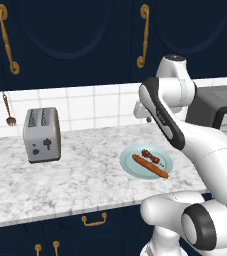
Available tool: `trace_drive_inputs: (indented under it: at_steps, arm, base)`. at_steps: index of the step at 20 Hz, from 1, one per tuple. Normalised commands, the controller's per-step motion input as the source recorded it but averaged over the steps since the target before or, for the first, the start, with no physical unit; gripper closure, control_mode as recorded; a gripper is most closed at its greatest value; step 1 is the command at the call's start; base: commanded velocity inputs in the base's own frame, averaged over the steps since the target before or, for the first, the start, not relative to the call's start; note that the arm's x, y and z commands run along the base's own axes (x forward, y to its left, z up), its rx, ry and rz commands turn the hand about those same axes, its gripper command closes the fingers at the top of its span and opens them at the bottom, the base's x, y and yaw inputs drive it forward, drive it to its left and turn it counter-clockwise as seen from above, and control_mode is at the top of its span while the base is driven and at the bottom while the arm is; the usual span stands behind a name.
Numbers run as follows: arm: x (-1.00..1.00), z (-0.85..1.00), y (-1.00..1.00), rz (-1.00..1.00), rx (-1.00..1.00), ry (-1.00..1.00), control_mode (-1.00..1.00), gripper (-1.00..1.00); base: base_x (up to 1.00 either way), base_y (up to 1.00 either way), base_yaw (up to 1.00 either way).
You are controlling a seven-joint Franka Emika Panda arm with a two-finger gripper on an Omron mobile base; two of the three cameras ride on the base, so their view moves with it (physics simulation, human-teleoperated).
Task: Pick up the kebab skewer and baguette bread, and place them inside the toaster oven. Close the toaster oven door and start by setting the timer.
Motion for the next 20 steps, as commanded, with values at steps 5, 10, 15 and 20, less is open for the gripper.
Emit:
trace_drive_inputs:
  at_steps: [5,10,15,20]
  arm:
    - [0.00,0.00,0.00,0.00,0.00,0.00,1.00,-1.00]
    - [0.00,0.00,0.00,0.00,0.00,0.00,1.00,-1.00]
    - [0.00,0.00,0.00,0.00,0.00,0.00,1.00,-1.00]
    - [0.00,0.00,0.00,0.00,0.00,0.00,1.00,-1.00]
  base:
    - [0.00,0.00,0.00]
    - [0.00,0.00,0.00]
    - [0.00,-0.54,0.00]
    - [0.00,-0.83,0.00]
